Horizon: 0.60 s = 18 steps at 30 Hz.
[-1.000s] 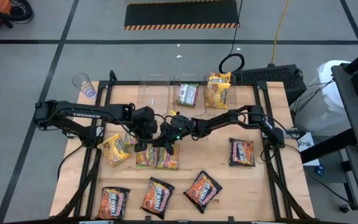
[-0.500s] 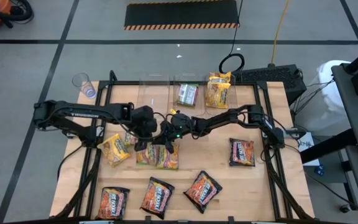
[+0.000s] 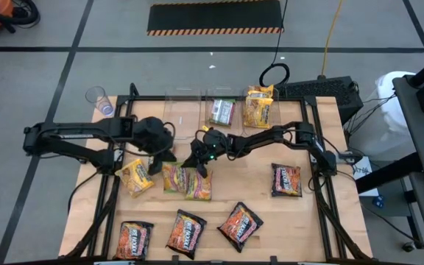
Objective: Sort Maruchan noodles
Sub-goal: Put the green noodle pack into the center transparent bin
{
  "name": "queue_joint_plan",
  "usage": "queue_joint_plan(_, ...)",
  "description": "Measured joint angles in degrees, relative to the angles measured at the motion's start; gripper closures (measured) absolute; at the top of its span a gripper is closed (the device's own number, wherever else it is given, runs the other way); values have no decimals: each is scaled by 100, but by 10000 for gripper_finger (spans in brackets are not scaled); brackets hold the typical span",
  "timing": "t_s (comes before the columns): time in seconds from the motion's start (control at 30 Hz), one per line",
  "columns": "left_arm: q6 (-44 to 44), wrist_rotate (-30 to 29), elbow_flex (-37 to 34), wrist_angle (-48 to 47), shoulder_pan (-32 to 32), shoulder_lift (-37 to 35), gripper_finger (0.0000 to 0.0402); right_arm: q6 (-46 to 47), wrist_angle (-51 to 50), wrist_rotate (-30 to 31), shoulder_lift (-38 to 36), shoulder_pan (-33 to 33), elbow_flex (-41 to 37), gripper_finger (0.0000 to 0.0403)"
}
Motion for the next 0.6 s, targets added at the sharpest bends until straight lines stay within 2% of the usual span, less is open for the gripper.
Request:
queue_joint_plan(0.33,-235,-624,-12,-1365,-37,-864,378,-1134,-1341,22,-1085,-151,0,403)
queue_joint_plan(0.6,-289,-817,-12,-1684,-35,-1103,378,-1694,-1794,188,-1854,-229,0,403)
